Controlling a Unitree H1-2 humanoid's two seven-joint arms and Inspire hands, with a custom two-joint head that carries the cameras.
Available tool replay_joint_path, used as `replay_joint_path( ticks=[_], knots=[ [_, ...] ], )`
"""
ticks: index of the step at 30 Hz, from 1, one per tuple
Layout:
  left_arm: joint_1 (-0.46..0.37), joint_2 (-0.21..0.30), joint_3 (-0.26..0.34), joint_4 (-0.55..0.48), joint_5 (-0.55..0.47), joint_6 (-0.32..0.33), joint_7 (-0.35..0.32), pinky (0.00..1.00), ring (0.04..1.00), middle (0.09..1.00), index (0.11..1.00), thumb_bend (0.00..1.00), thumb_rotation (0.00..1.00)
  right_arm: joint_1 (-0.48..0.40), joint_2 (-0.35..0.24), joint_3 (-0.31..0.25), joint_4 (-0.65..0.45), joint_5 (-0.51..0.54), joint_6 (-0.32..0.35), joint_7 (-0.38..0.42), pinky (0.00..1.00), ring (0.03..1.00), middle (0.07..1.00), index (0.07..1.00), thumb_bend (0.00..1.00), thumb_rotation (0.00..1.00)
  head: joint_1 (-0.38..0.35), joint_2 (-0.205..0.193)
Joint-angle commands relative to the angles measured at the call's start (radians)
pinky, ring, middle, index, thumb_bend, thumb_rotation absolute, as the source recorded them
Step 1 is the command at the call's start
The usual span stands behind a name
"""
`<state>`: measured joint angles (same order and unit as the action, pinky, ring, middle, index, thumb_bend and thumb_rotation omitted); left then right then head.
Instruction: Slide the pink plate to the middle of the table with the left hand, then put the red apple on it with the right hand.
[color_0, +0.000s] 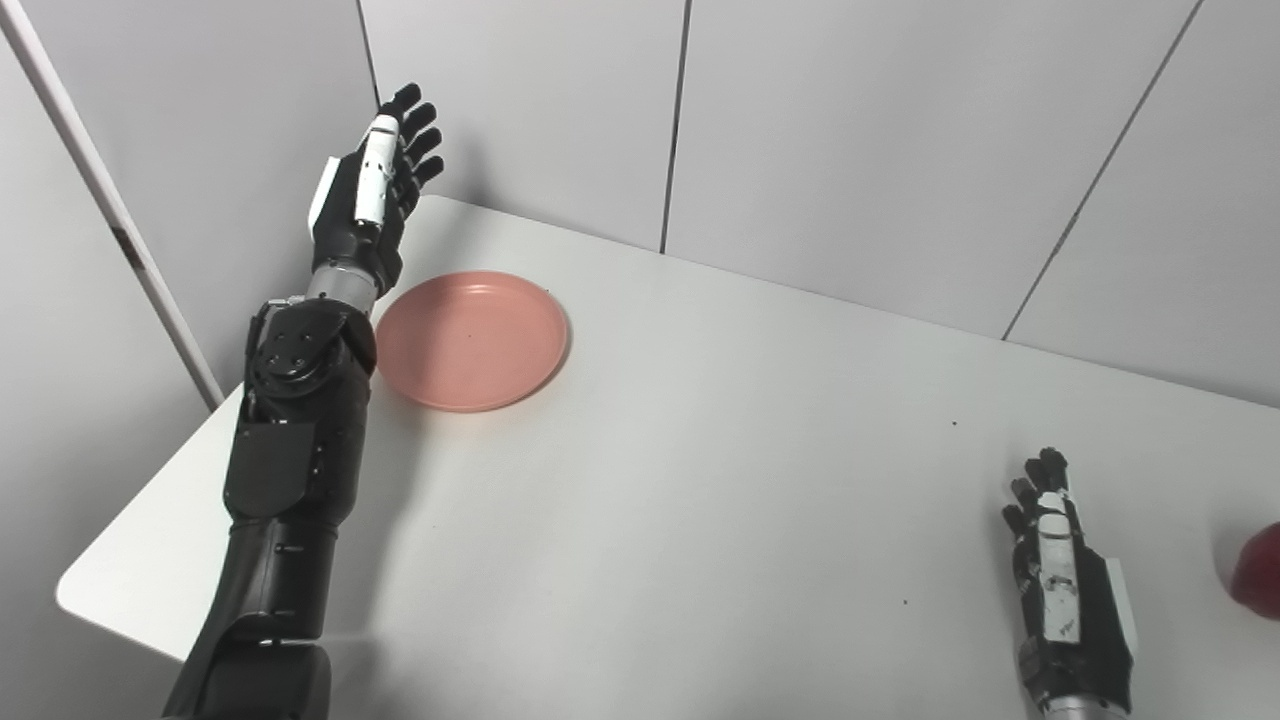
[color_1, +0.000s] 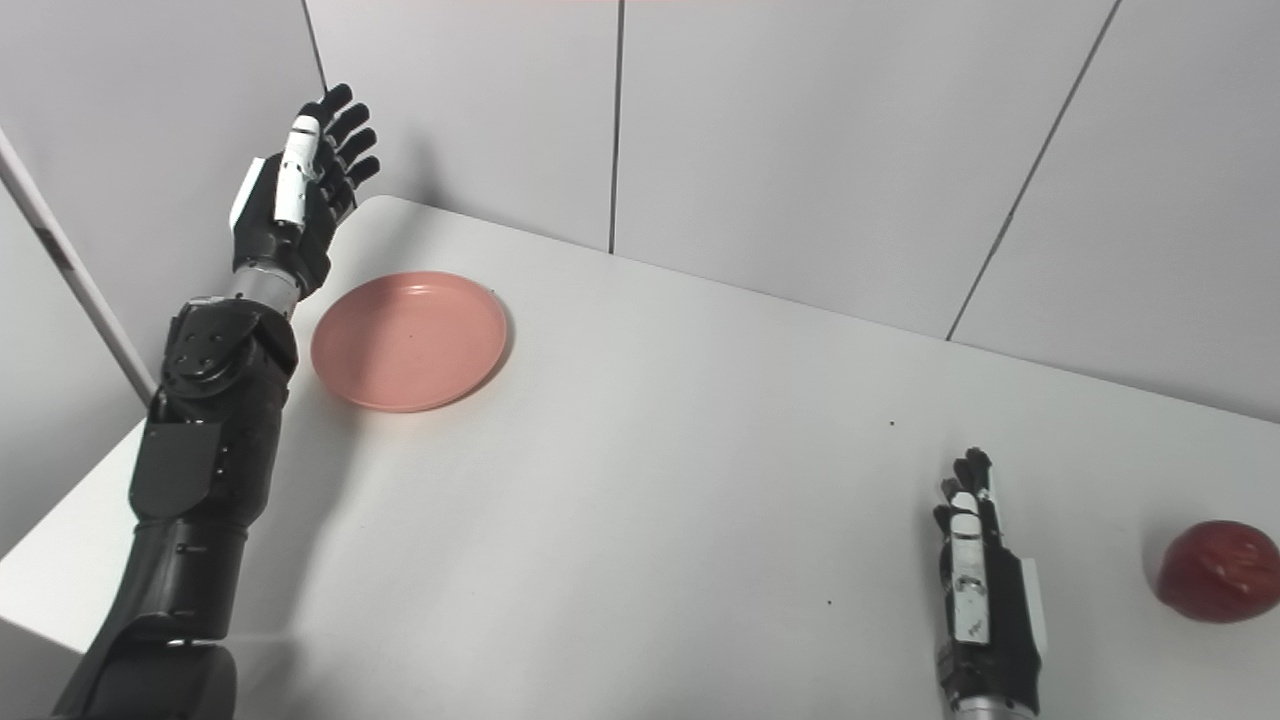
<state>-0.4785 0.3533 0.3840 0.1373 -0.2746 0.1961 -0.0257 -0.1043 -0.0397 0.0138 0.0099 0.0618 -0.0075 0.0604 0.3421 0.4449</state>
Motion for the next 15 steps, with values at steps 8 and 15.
replay_joint_path(
  ticks=[8,15],
  knots=[
    [-0.05,0.055,0.017,0.085,-0.028,-0.085,-0.018,0.94,0.948,0.937,0.906,0.32,1.0,-0.006,-0.012,-0.006,-0.035,-0.016,-0.03,-0.002,1.0,1.0,1.0,1.0,0.13,1.0,0.012,0.006],
    [-0.041,0.069,0.022,0.131,-0.038,-0.098,-0.021,0.95,0.946,0.937,0.903,0.32,1.0,-0.006,-0.011,-0.01,-0.04,-0.008,-0.032,0.0,1.0,1.0,1.0,1.0,0.11,1.0,0.017,0.006]
  ],
)
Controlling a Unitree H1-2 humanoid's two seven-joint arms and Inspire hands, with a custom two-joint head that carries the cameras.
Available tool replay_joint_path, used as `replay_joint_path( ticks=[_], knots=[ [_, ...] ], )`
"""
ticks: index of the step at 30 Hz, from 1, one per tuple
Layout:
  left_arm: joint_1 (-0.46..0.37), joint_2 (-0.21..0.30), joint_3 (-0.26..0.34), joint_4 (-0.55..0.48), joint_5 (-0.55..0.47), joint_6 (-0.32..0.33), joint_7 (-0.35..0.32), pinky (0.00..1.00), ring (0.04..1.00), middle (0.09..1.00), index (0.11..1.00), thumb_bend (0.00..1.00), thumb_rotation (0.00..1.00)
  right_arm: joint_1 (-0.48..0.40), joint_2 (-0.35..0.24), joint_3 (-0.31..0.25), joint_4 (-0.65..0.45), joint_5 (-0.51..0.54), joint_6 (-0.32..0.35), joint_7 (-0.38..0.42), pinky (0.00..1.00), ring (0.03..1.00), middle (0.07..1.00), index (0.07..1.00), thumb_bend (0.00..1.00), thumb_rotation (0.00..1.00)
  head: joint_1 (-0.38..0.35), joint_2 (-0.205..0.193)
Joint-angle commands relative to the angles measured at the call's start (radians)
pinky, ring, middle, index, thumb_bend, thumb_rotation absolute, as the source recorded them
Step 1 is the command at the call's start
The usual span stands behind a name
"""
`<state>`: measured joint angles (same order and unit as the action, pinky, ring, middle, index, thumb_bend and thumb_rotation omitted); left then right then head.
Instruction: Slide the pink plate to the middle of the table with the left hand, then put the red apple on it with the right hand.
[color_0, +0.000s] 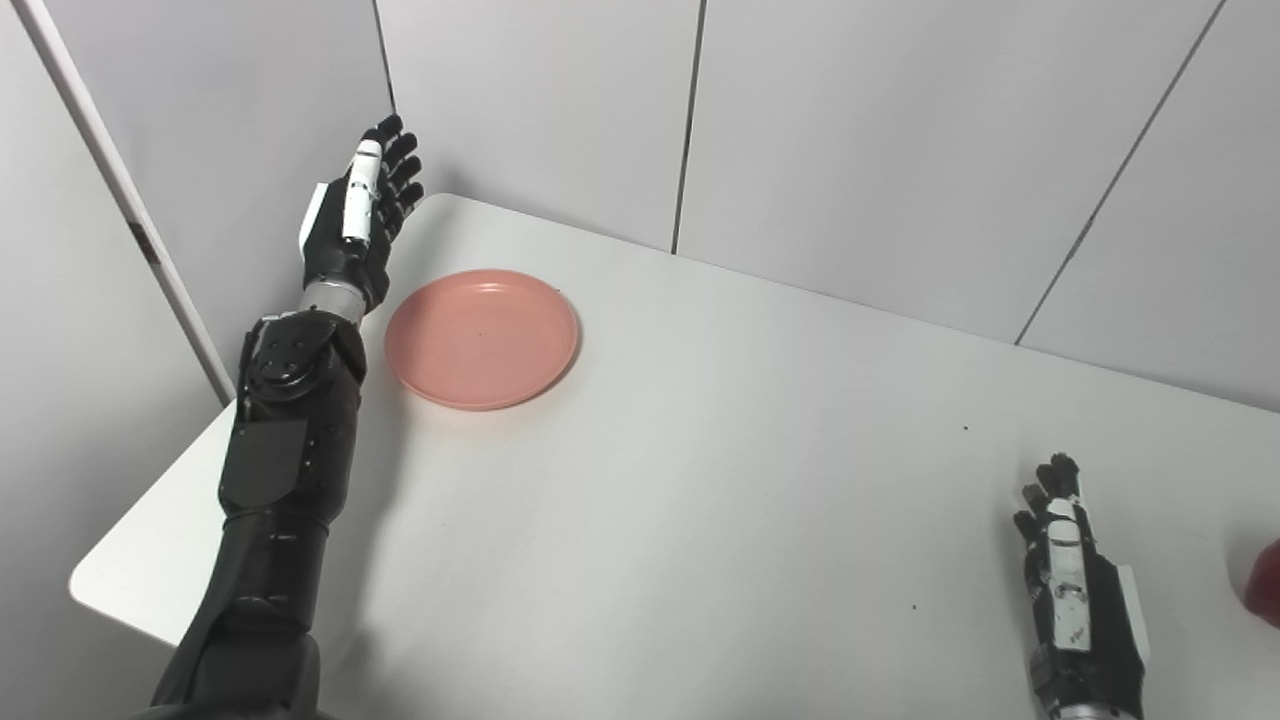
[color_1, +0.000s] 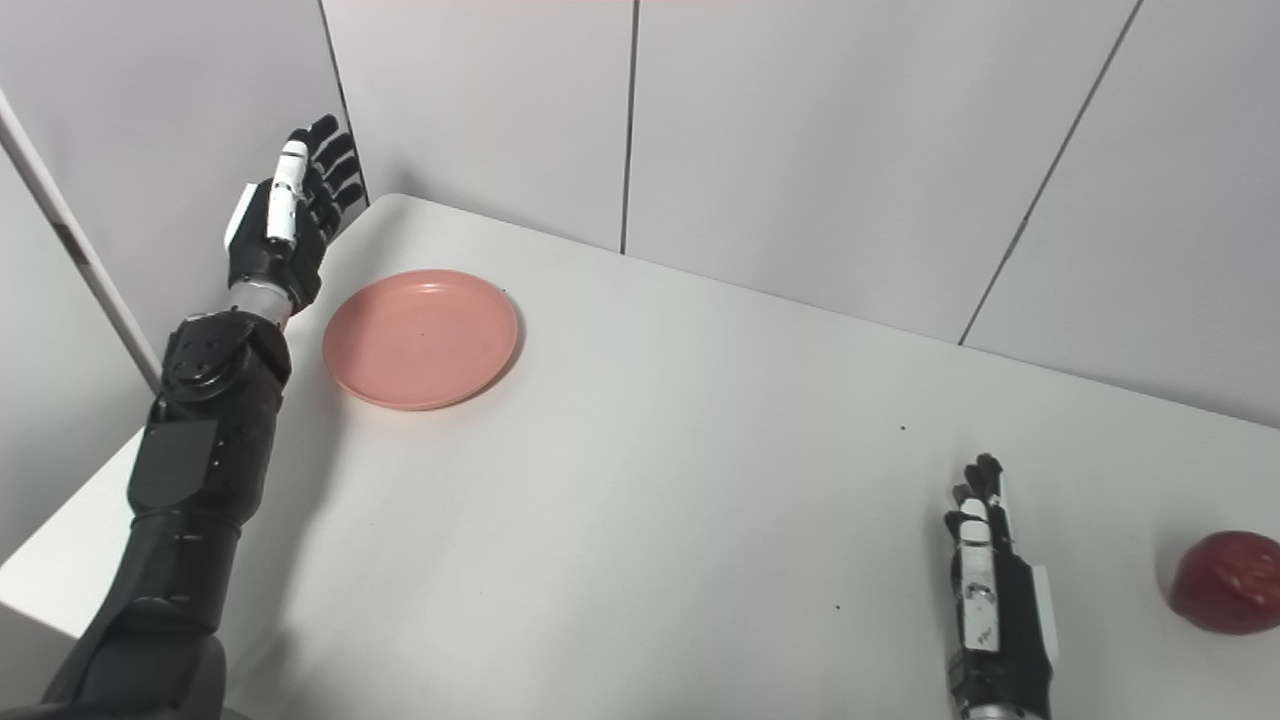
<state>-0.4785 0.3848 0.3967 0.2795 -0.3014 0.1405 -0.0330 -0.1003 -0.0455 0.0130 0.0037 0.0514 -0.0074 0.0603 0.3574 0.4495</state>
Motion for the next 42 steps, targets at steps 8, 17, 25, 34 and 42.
replay_joint_path(
  ticks=[8,17,25,34,42],
  knots=[
    [-0.034,0.045,0.018,0.036,-0.033,-0.045,-0.027,0.96,0.955,0.947,0.92,0.3,1.0,-0.009,-0.006,-0.009,-0.041,0.008,-0.019,0.004,1.0,1.0,1.0,1.0,0.1,1.0,0.002,0.006],
    [-0.026,0.044,0.026,0.066,-0.043,-0.069,-0.035,0.96,0.958,0.943,0.914,0.31,1.0,-0.008,-0.006,-0.012,-0.049,0.014,-0.008,0.003,1.0,1.0,1.0,1.0,0.1,1.0,0.006,0.008],
    [-0.028,0.045,0.028,0.093,-0.046,-0.078,-0.029,0.96,0.956,0.944,0.913,0.32,1.0,-0.009,-0.014,-0.016,-0.041,0.029,-0.022,0.016,1.0,1.0,1.0,1.0,0.12,1.0,0.019,0.007],
    [-0.027,0.056,0.026,0.136,-0.042,-0.079,-0.029,0.97,0.96,0.952,0.928,0.3,1.0,-0.013,-0.016,-0.018,-0.037,0.035,-0.026,0.02,1.0,1.0,1.0,1.0,0.13,1.0,0.02,0.012],
    [-0.032,0.059,0.029,0.208,-0.046,-0.11,-0.037,0.98,0.964,0.951,0.925,0.29,1.0,-0.012,-0.016,-0.017,-0.046,0.035,-0.017,0.014,1.0,1.0,1.0,1.0,0.12,1.0,0.026,0.011]
  ],
)
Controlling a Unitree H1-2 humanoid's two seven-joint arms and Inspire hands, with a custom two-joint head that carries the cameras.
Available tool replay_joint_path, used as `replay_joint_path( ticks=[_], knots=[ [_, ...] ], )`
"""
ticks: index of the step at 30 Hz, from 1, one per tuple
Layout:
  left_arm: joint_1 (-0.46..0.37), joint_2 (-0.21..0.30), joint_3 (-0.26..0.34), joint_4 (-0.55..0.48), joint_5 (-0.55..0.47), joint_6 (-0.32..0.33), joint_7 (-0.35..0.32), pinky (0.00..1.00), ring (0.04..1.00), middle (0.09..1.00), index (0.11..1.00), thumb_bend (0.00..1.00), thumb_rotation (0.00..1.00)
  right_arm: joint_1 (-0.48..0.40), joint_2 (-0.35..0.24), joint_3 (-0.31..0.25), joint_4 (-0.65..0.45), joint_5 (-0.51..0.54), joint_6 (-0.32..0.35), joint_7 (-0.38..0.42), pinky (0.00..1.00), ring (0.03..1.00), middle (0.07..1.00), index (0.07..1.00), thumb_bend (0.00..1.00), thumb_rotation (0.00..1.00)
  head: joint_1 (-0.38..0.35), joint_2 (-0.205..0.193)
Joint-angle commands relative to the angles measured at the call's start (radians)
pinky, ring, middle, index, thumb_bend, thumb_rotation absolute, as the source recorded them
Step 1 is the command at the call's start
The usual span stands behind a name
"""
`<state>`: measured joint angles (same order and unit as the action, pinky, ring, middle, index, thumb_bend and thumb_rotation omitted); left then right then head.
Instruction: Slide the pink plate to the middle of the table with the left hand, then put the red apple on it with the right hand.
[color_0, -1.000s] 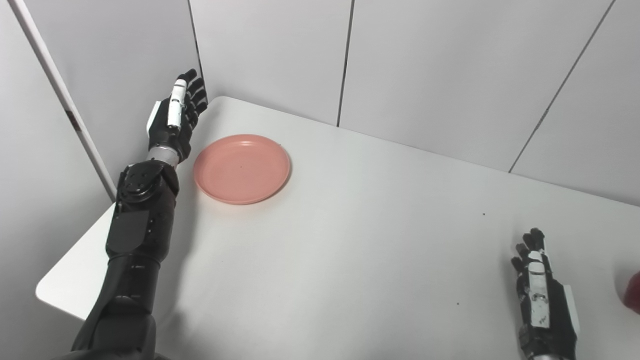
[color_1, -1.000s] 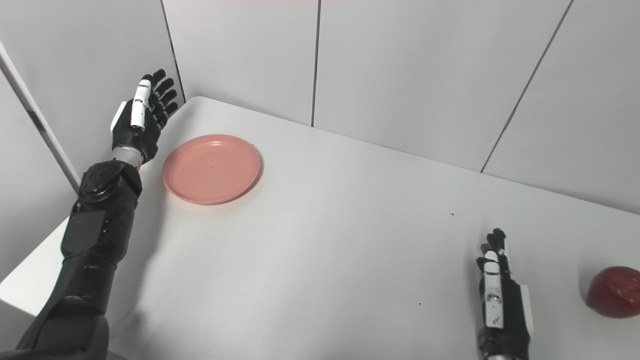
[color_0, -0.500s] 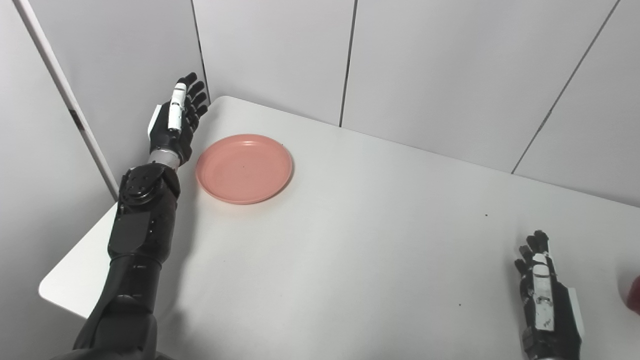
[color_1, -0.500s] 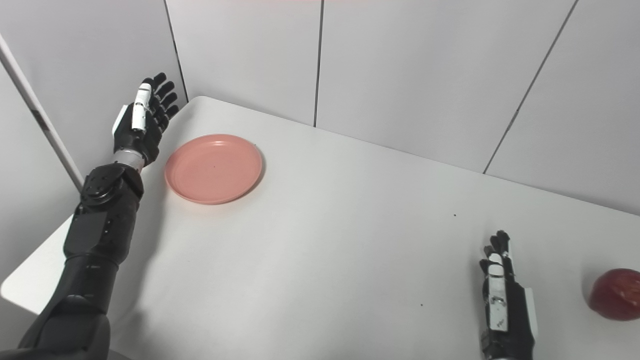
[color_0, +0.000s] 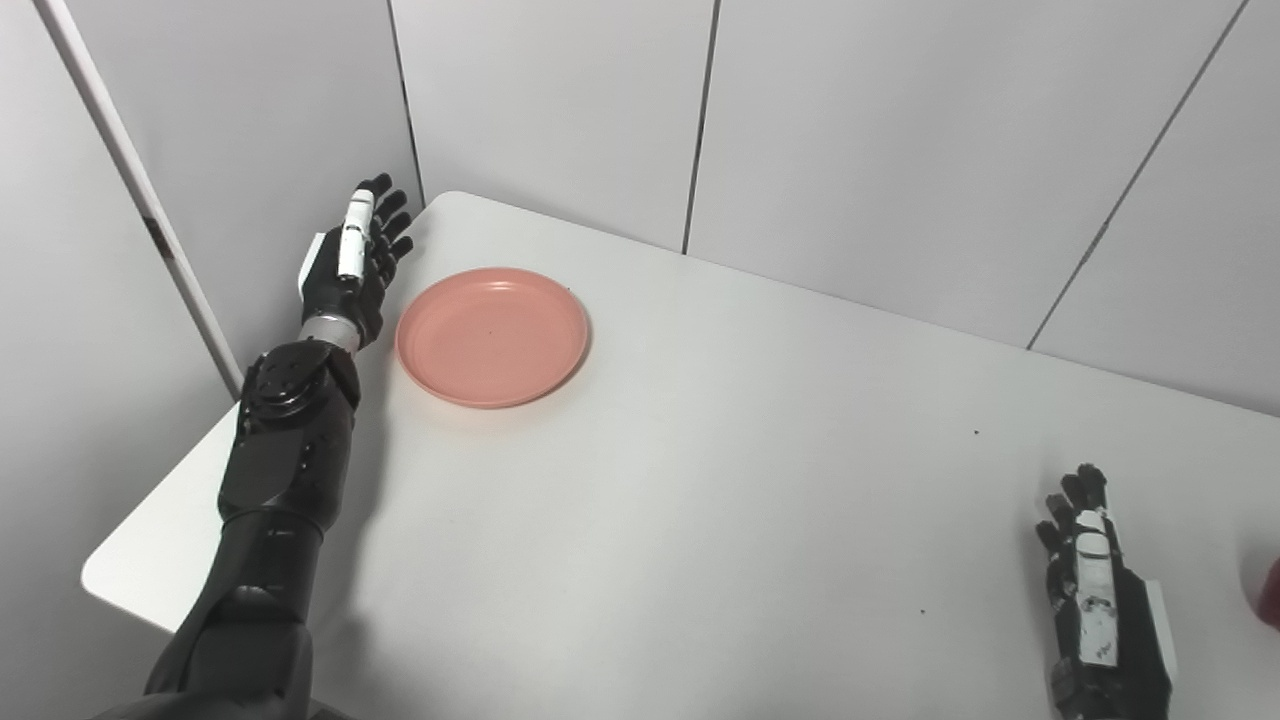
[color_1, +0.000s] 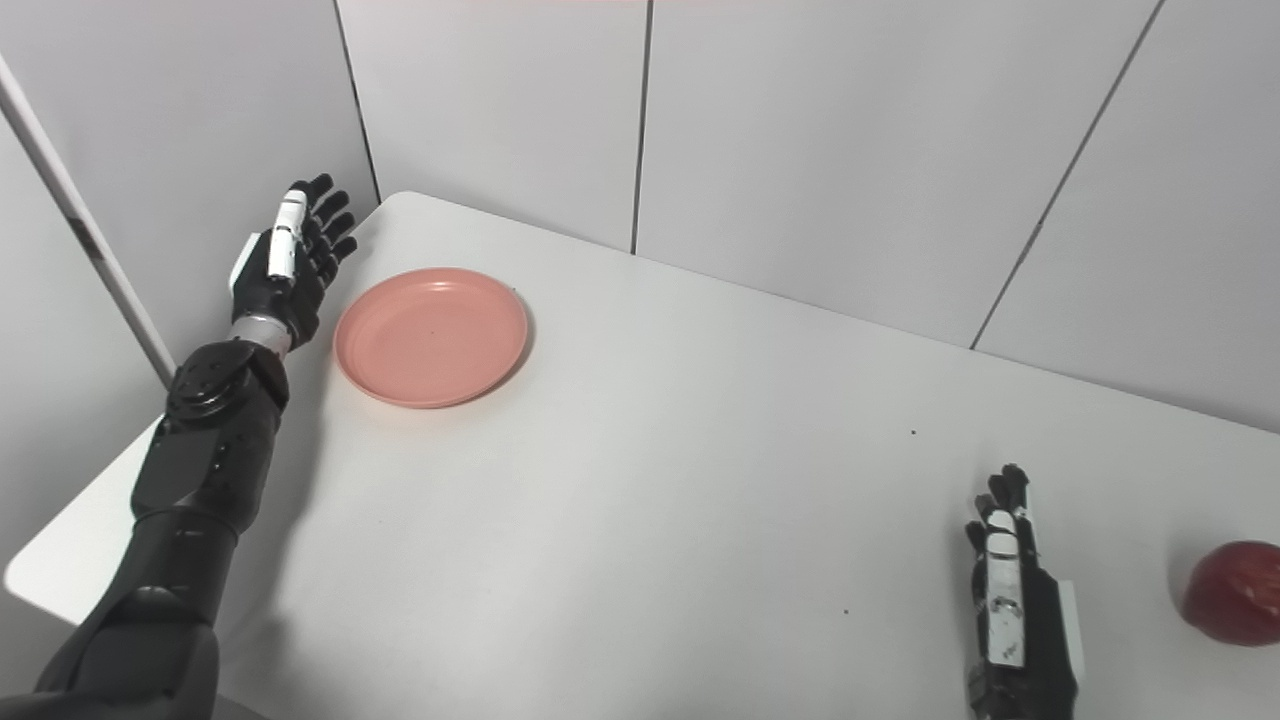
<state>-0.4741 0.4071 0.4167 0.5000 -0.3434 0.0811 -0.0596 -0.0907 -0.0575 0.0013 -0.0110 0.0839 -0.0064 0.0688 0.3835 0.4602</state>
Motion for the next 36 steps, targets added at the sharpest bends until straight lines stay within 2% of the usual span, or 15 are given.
replay_joint_path(
  ticks=[1,21,29,31,36],
  knots=[
    [-0.037,0.035,0.01,-0.006,-0.005,-0.052,-0.007,0.98,0.964,0.95,0.923,0.29,1.0,-0.021,-0.002,-0.007,-0.035,0.005,-0.012,0.003,1.0,1.0,1.0,1.0,0.11,1.0,0.0,0.0],
    [-0.039,0.051,-0.005,0.138,0.003,-0.114,-0.036,0.95,0.94,0.928,0.902,0.29,1.0,-0.024,-0.011,-0.004,-0.036,0.007,-0.001,0.006,1.0,1.0,1.0,1.0,0.1,1.0,0.009,-0.003],
    [-0.051,0.04,-0.002,0.195,-0.038,-0.086,-0.061,0.95,0.938,0.929,0.915,0.29,1.0,-0.023,-0.009,-0.005,-0.036,0.013,0.0,0.008,1.0,1.0,1.0,1.0,0.11,1.0,0.006,-0.003],
    [-0.056,0.043,-0.011,0.23,-0.037,-0.099,-0.084,0.95,0.939,0.93,0.915,0.29,1.0,-0.023,-0.008,-0.004,-0.038,0.011,-0.002,0.006,1.0,1.0,1.0,1.0,0.11,1.0,0.005,-0.002],
    [-0.076,0.032,-0.028,0.295,-0.024,-0.129,-0.094,0.91,0.918,0.916,0.897,0.31,1.0,-0.022,-0.01,-0.001,-0.04,0.005,0.0,0.007,1.0,1.0,1.0,1.0,0.11,1.0,0.002,0.0]
  ],
)
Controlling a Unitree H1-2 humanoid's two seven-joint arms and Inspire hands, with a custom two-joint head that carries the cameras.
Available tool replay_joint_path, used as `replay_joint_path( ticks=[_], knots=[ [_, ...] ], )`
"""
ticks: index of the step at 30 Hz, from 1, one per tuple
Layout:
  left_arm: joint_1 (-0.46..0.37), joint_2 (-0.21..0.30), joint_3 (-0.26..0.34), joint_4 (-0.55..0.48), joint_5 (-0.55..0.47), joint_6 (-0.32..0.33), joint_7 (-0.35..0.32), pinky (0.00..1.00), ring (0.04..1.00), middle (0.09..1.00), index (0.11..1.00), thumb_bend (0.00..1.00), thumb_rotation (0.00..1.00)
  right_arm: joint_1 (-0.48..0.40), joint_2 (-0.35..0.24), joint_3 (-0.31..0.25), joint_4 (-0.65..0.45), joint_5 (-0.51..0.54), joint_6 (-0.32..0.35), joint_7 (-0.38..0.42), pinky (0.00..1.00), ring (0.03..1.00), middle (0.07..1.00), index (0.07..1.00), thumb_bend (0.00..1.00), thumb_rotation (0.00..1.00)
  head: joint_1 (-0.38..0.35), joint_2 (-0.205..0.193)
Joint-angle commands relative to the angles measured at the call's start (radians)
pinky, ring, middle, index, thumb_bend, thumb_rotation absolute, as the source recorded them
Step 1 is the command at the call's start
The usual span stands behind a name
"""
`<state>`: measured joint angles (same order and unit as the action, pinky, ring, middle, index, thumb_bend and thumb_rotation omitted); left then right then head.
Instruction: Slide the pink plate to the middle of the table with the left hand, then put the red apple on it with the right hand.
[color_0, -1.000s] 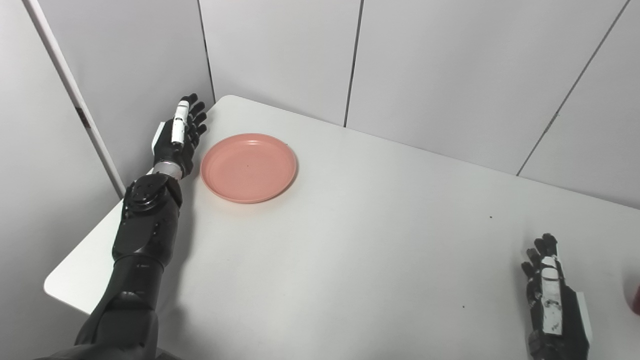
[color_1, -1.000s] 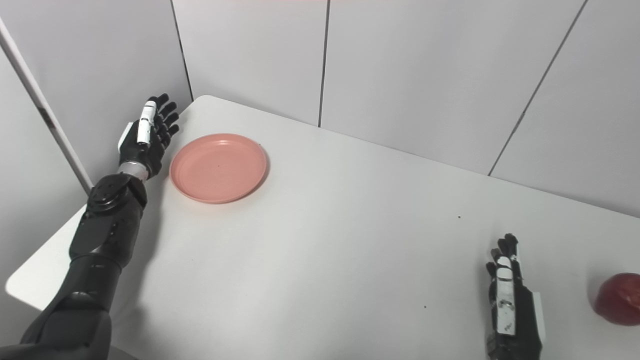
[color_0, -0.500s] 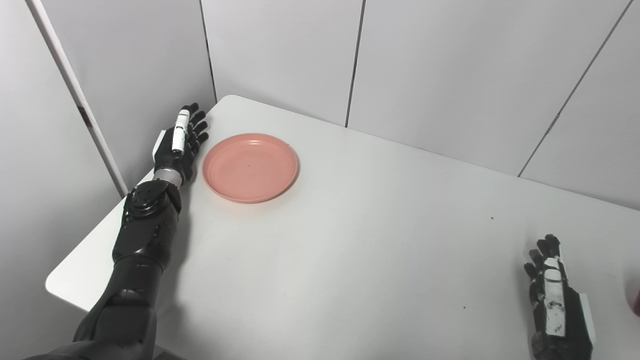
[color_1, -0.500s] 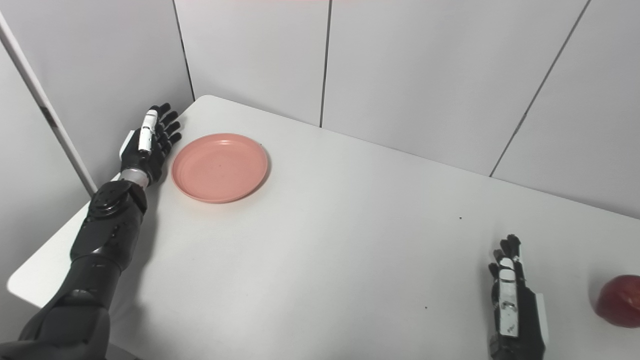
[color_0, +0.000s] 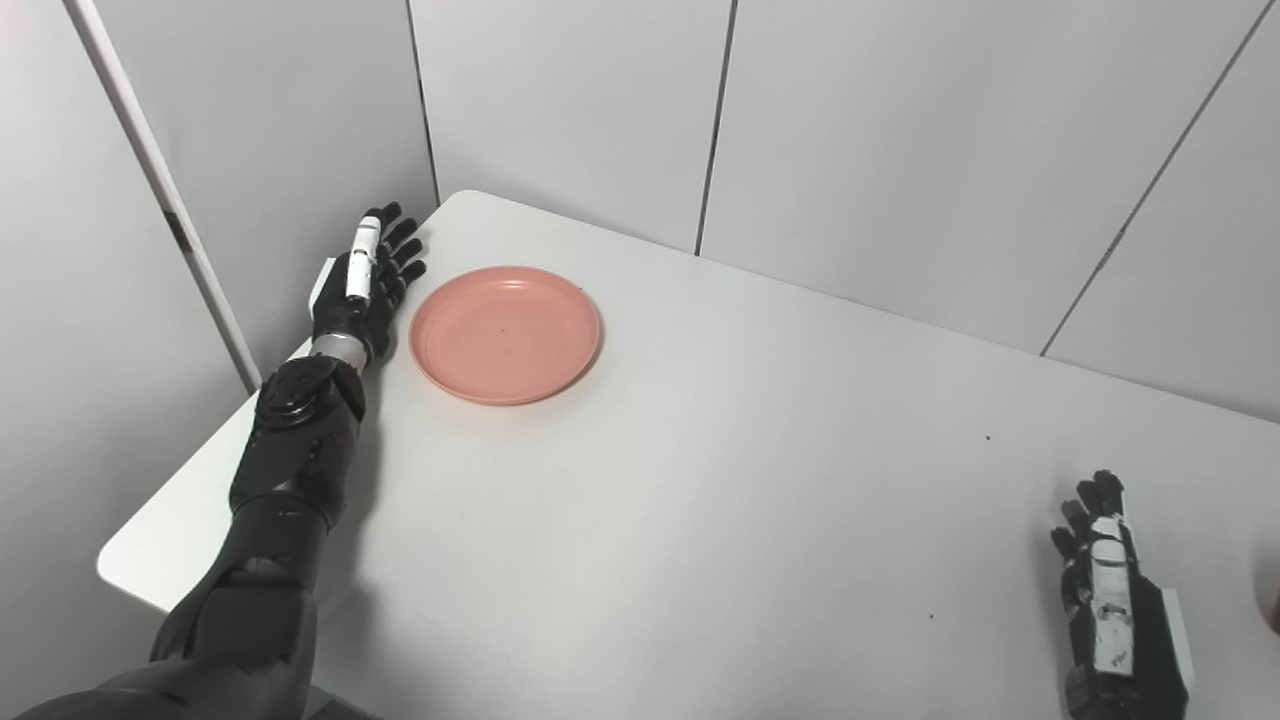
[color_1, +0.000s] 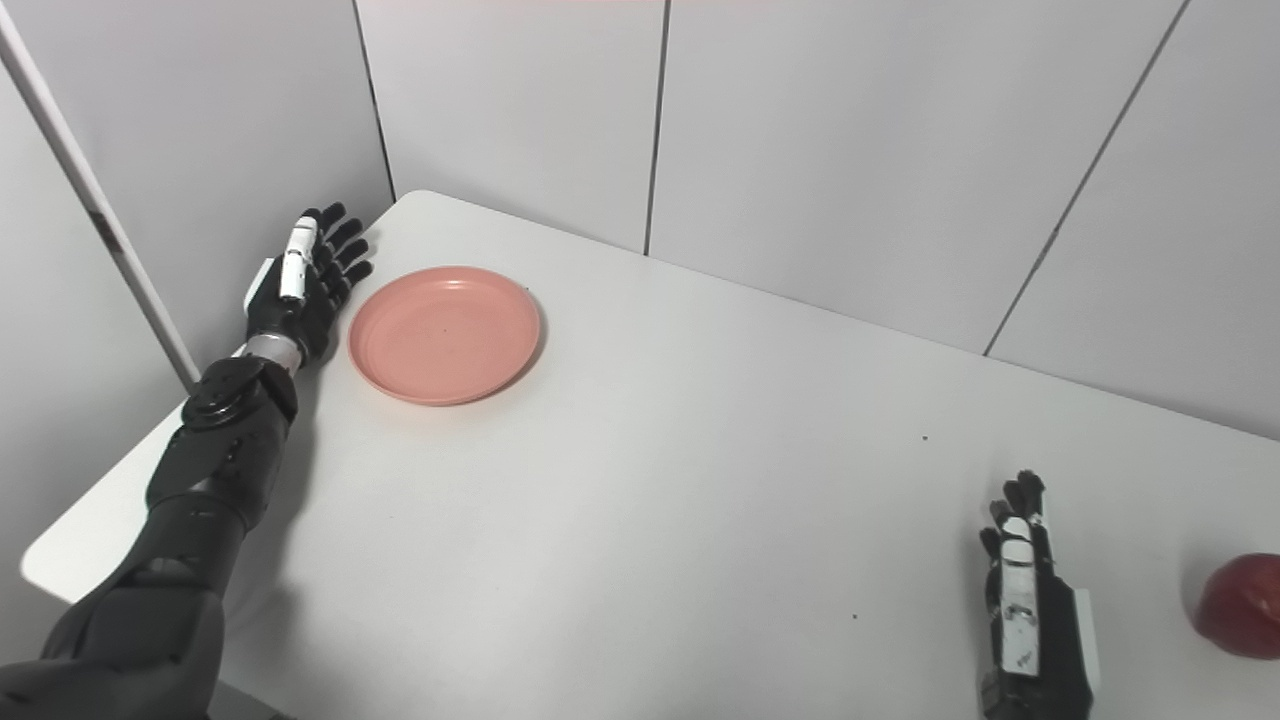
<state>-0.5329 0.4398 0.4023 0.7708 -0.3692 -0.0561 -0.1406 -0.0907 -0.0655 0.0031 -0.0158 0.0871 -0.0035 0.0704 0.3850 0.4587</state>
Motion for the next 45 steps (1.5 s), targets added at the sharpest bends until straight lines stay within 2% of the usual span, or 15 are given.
replay_joint_path(
  ticks=[1,5,11,24,28,40,45],
  knots=[
    [-0.02,-0.004,-0.019,0.03,0.006,0.001,-0.014,0.92,0.917,0.916,0.896,0.31,1.0,-0.021,-0.001,-0.003,-0.039,0.001,0.004,0.003,1.0,1.0,1.0,1.0,0.12,1.0,0.0,0.002],
    [-0.017,-0.011,-0.047,0.036,0.012,-0.009,-0.041,0.93,0.924,0.918,0.896,0.33,1.0,-0.022,0.002,-0.002,-0.035,-0.001,-0.011,0.002,1.0,1.0,1.0,1.0,0.12,1.0,-0.004,0.002],
    [-0.009,-0.037,-0.068,-0.001,-0.003,0.009,-0.055,0.9,0.909,0.907,0.89,0.34,1.0,-0.021,0.005,-0.001,-0.037,0.002,-0.018,0.002,1.0,1.0,1.0,1.0,0.1,1.0,-0.004,0.002],
    [0.038,-0.105,-0.121,-0.174,0.015,0.1,-0.039,0.91,0.916,0.912,0.889,0.3,1.0,-0.018,0.013,0.003,-0.052,-0.007,0.014,-0.008,1.0,1.0,1.0,1.0,0.11,1.0,-0.018,0.008],
    [0.042,-0.121,-0.126,-0.209,0.007,0.145,-0.032,0.92,0.922,0.917,0.897,0.29,1.0,-0.017,0.012,0.006,-0.051,-0.023,0.004,-0.009,1.0,1.0,1.0,1.0,0.1,1.0,-0.021,0.01],
    [0.033,-0.152,-0.164,-0.218,0.01,0.154,-0.058,0.95,0.93,0.926,0.912,0.3,1.0,-0.013,0.025,0.006,-0.055,-0.031,0.003,-0.016,1.0,1.0,1.0,1.0,0.12,1.0,-0.043,0.022],
    [0.024,-0.168,-0.178,-0.211,0.01,0.155,-0.057,0.93,0.918,0.913,0.896,0.3,1.0,-0.013,0.028,0.005,-0.049,-0.031,-0.002,-0.014,1.0,1.0,1.0,1.0,0.12,1.0,-0.05,0.025]
  ],
)
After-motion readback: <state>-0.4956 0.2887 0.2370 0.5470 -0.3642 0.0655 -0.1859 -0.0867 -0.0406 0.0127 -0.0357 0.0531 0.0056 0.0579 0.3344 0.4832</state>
